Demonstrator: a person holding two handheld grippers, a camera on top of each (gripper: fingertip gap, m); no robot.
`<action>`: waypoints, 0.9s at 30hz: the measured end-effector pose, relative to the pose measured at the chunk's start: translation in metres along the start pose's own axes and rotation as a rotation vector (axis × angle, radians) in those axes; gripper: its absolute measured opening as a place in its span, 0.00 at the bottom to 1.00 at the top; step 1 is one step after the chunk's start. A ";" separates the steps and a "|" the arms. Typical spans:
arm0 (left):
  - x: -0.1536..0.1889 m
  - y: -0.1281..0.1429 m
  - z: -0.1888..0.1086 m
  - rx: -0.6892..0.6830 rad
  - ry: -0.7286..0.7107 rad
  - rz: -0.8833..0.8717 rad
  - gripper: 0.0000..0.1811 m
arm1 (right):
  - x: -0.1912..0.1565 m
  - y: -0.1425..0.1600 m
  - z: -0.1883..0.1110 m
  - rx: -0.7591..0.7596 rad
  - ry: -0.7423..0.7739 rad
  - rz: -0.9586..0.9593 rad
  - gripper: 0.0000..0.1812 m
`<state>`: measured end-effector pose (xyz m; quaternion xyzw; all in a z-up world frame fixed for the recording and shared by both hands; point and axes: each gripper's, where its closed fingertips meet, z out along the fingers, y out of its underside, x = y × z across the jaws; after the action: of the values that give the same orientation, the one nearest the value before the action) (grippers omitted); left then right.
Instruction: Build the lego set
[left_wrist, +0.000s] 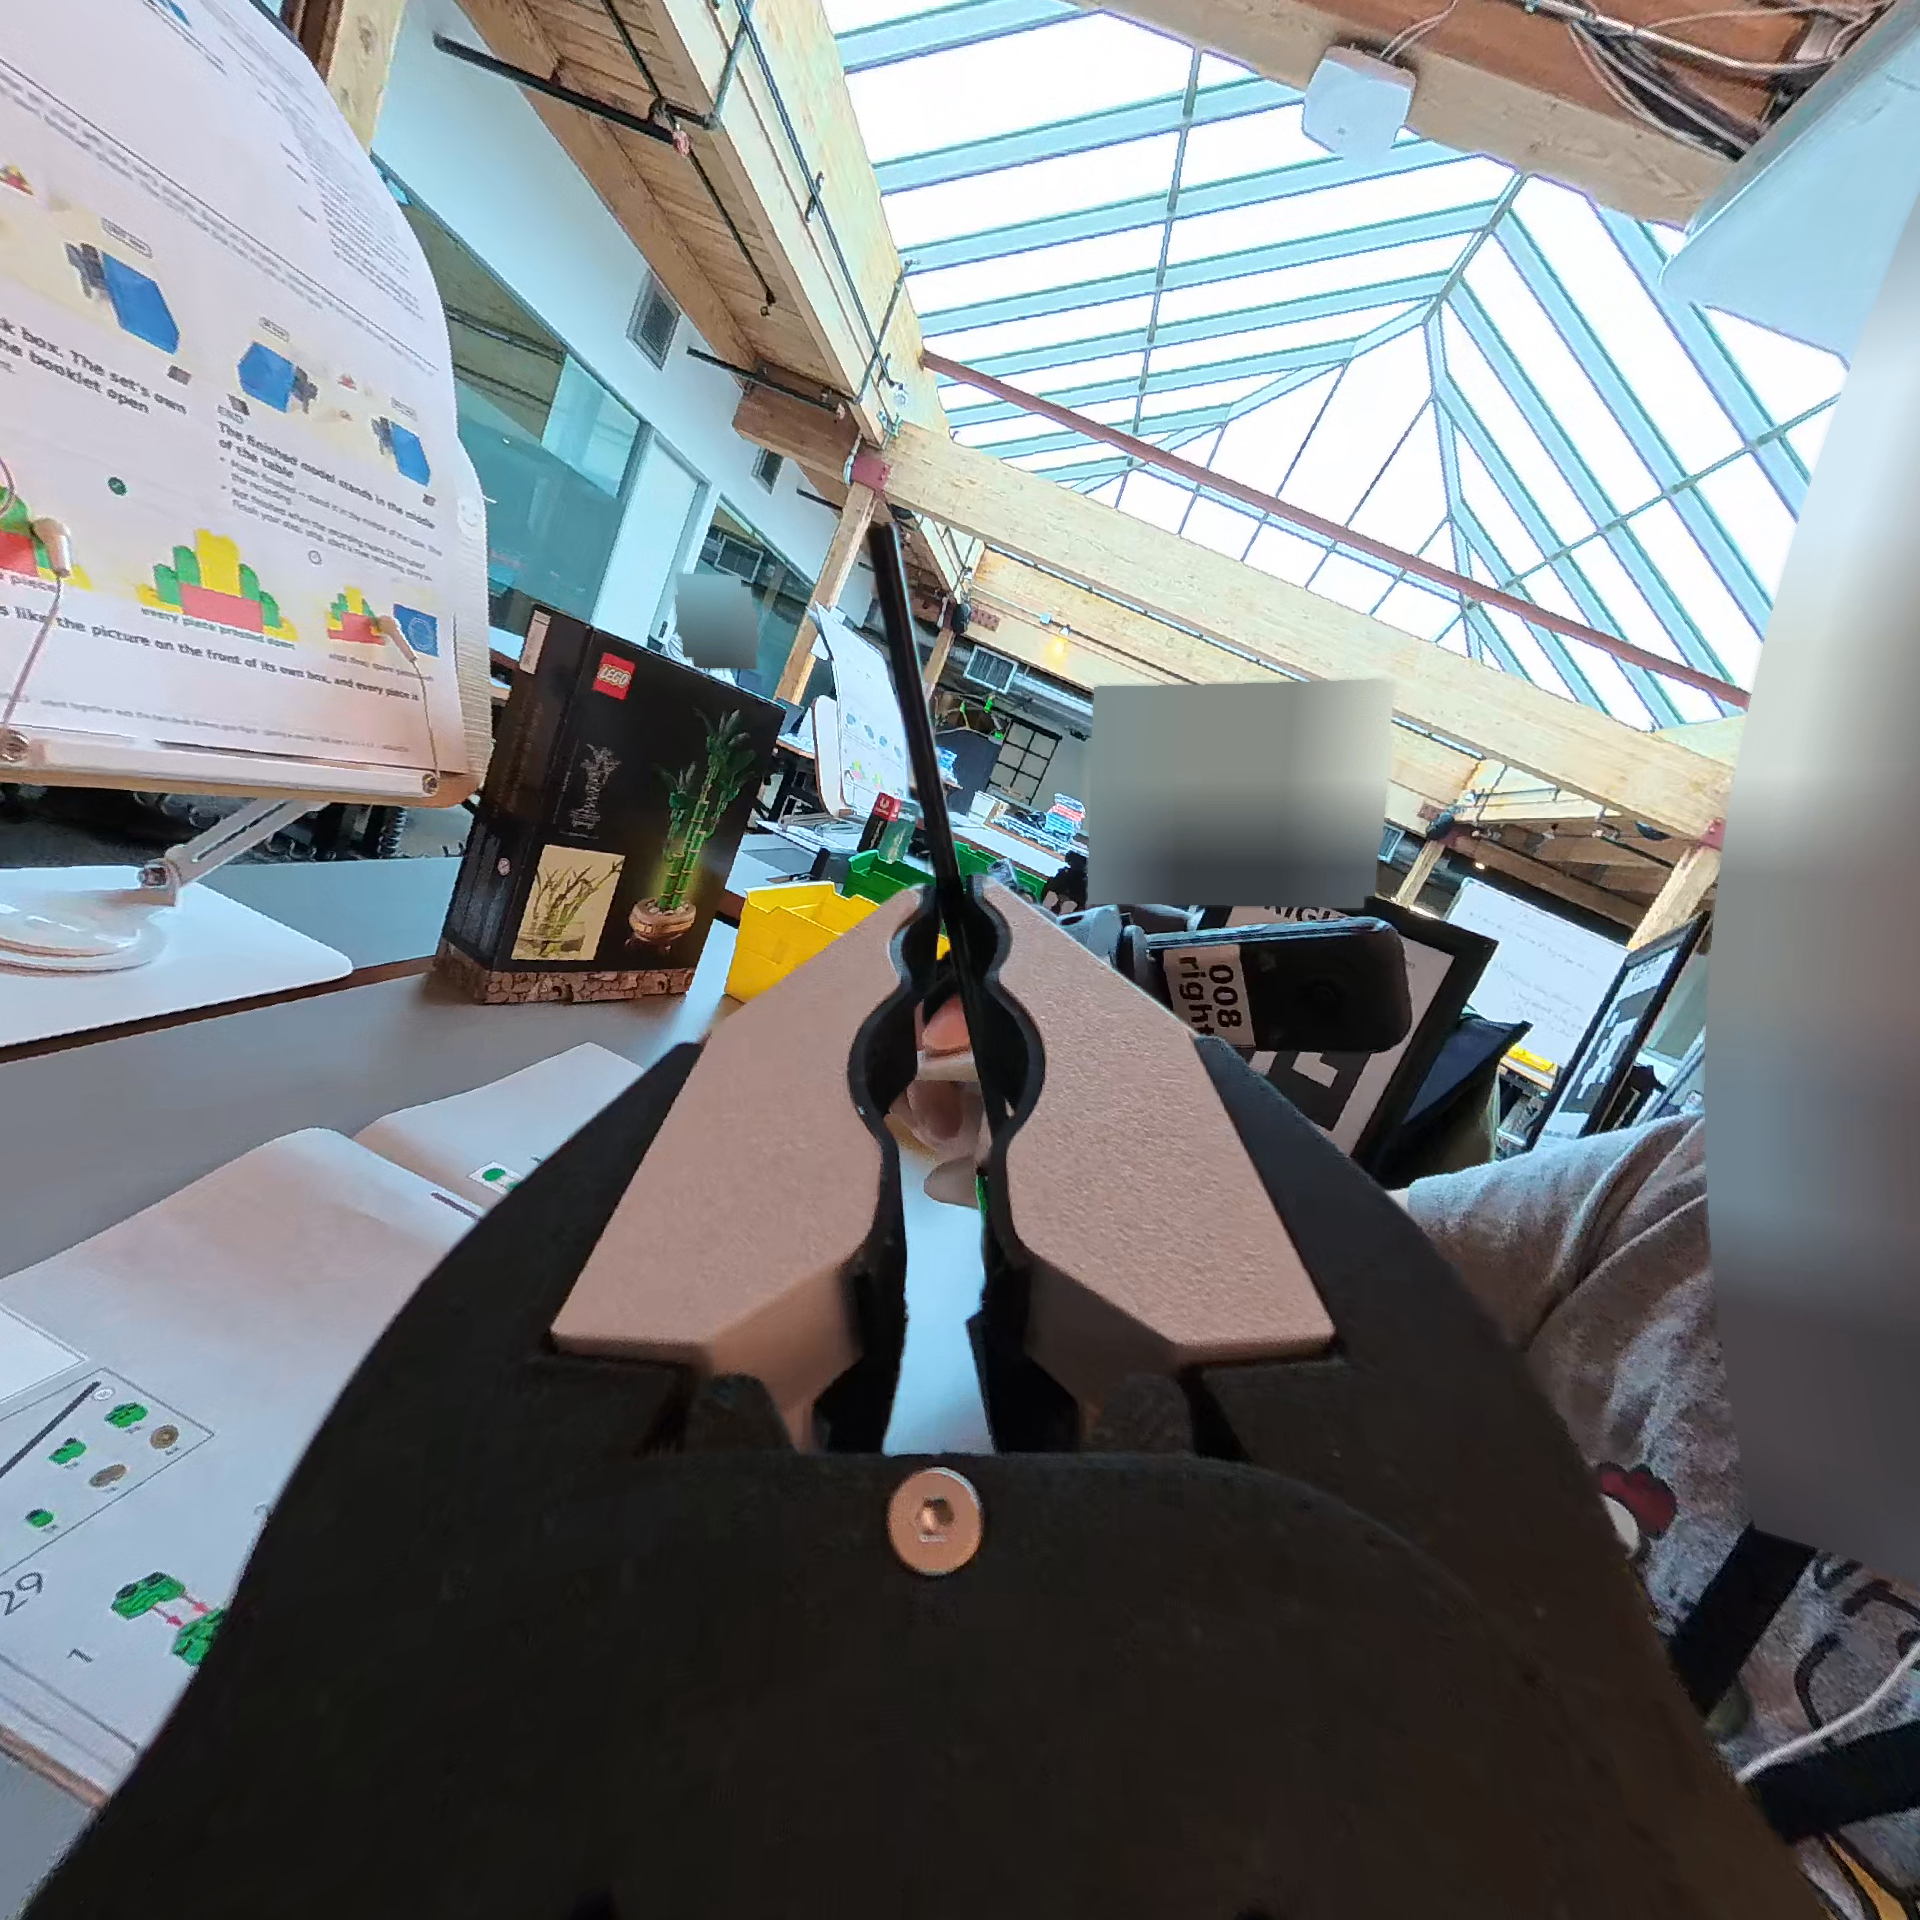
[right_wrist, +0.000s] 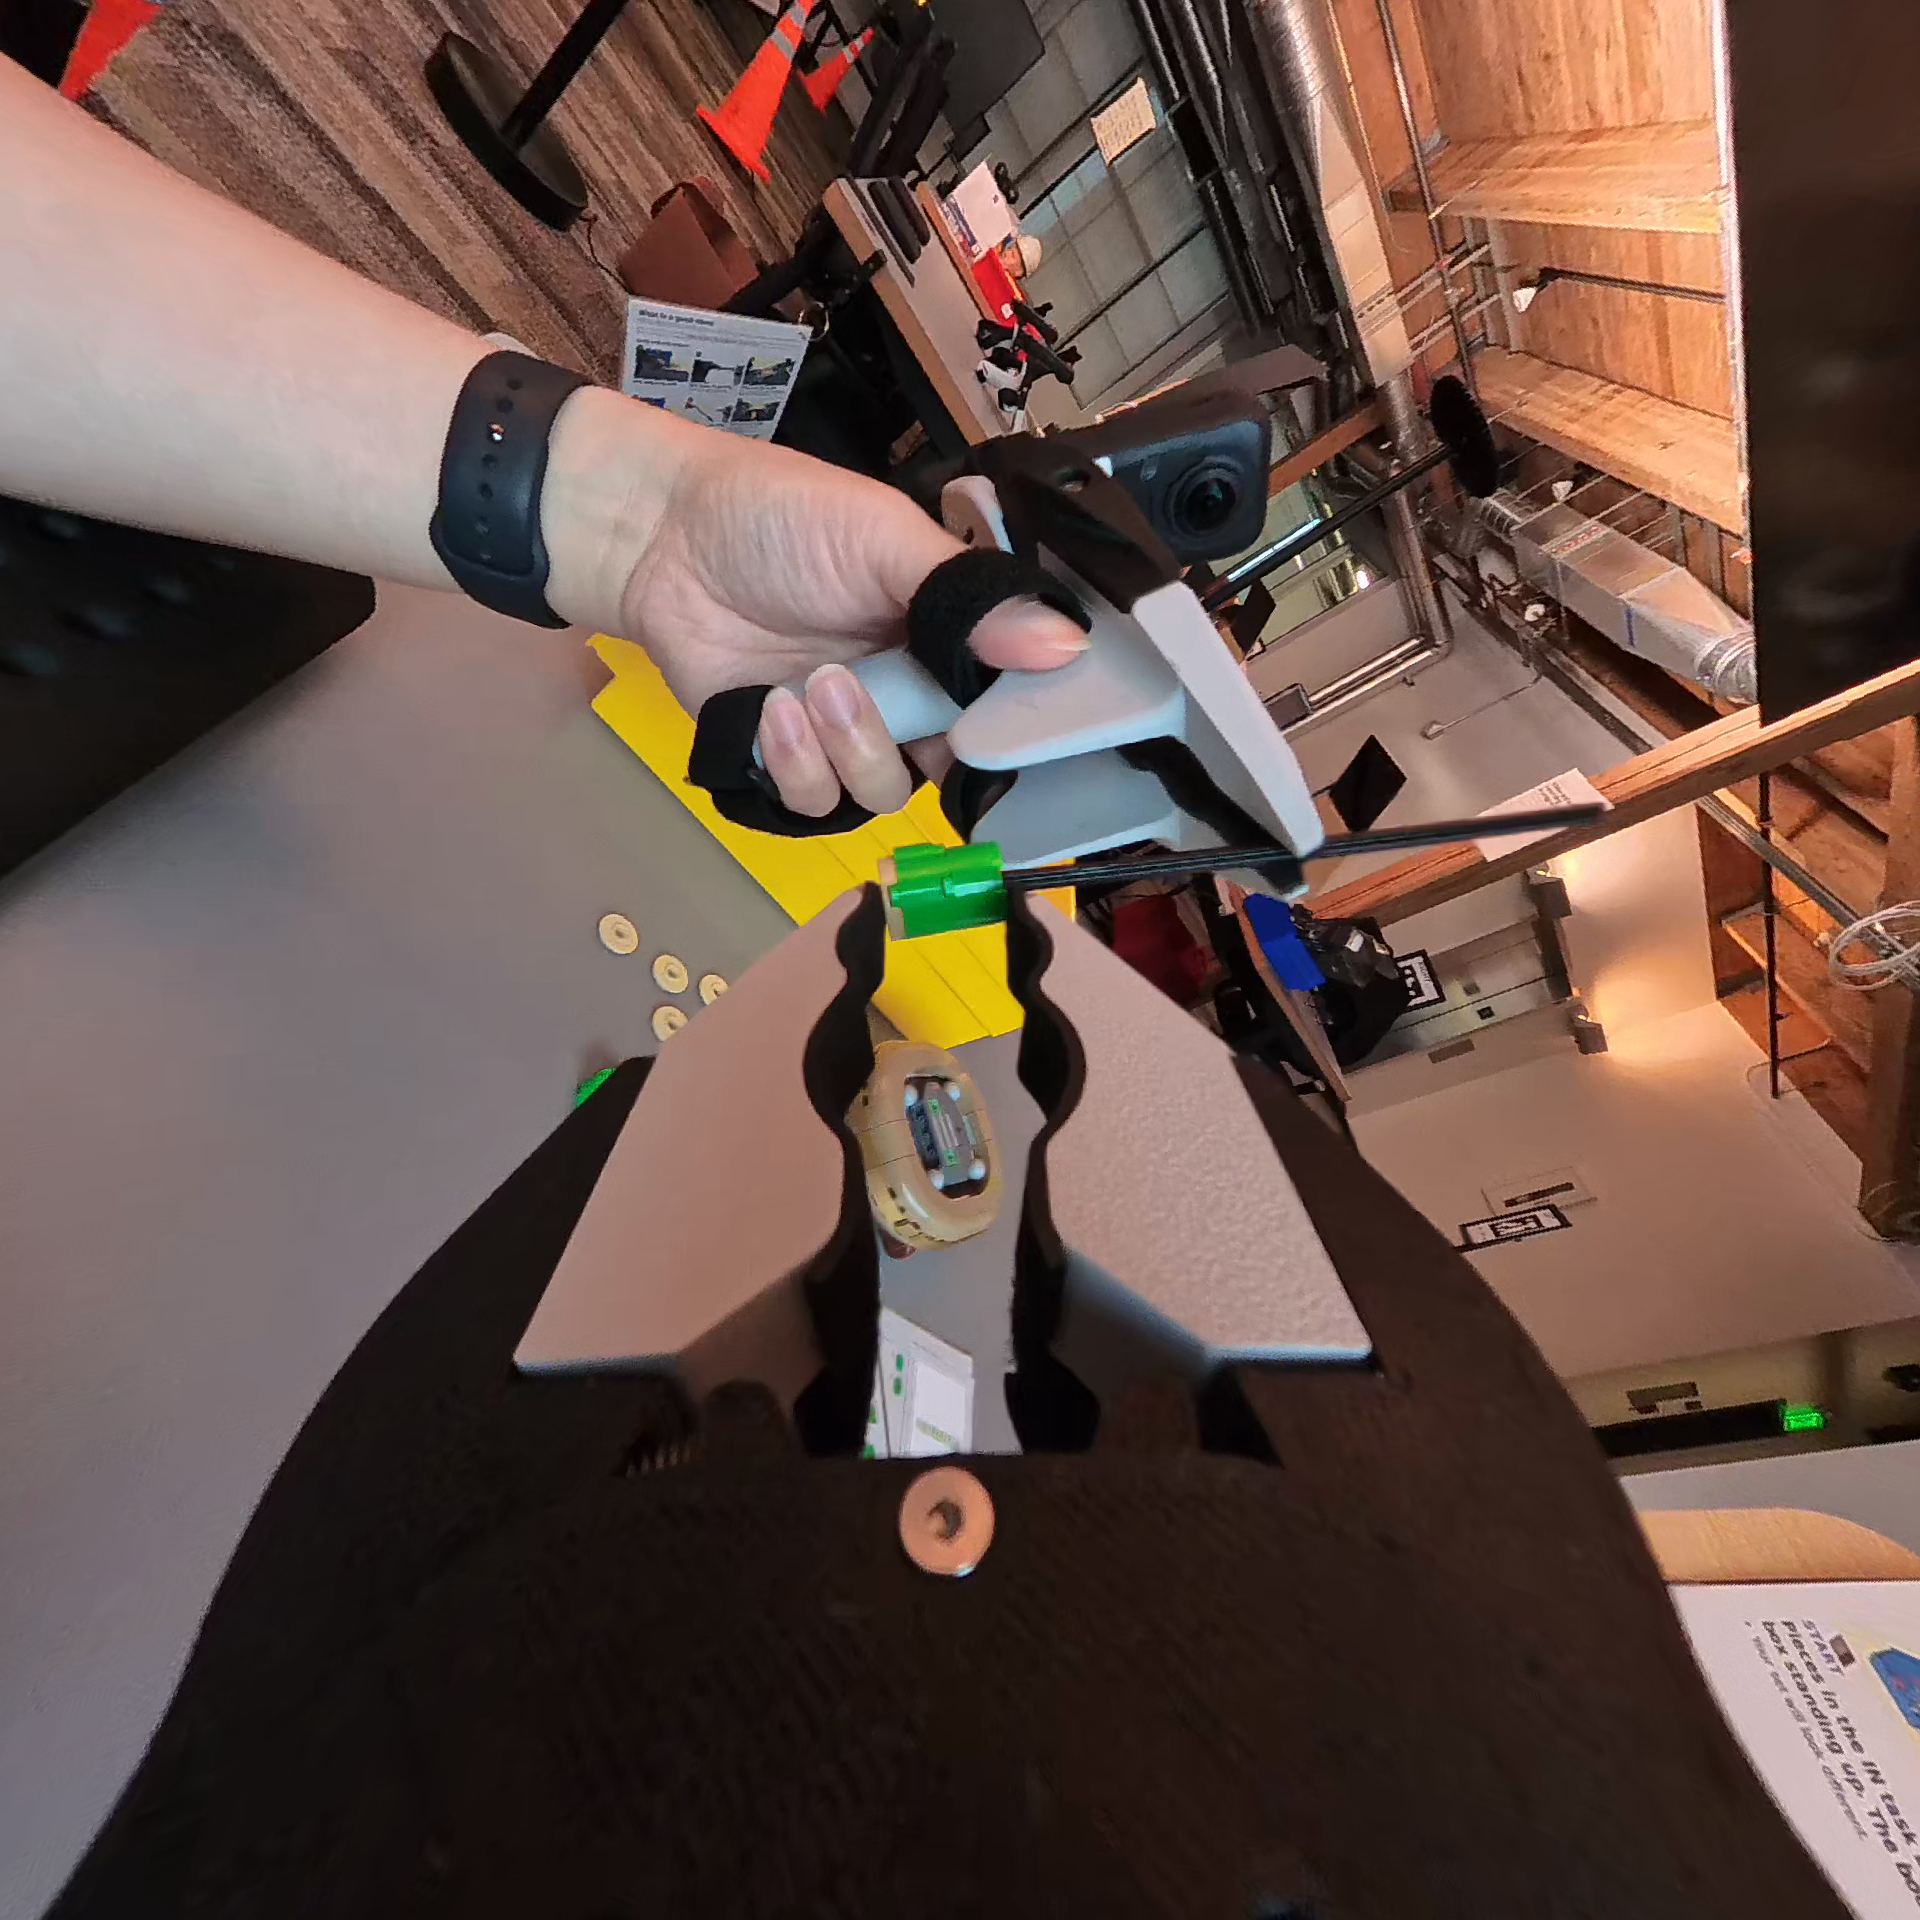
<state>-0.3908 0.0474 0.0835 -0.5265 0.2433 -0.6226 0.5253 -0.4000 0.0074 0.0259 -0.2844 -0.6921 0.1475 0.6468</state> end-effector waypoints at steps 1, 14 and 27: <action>0.000 0.002 0.000 -0.009 0.002 -0.002 0.03 | 0.001 -0.001 -0.001 0.007 0.008 -0.001 0.12; 0.005 0.008 0.002 -0.067 -0.003 0.051 0.00 | 0.002 0.003 -0.001 -0.013 0.001 0.012 0.12; 0.001 0.004 0.001 -0.014 0.020 -0.014 0.01 | 0.007 -0.001 -0.003 -0.018 0.023 -0.017 0.12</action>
<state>-0.3879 0.0451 0.0808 -0.5255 0.2495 -0.6298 0.5148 -0.3976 0.0099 0.0322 -0.2862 -0.6883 0.1324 0.6533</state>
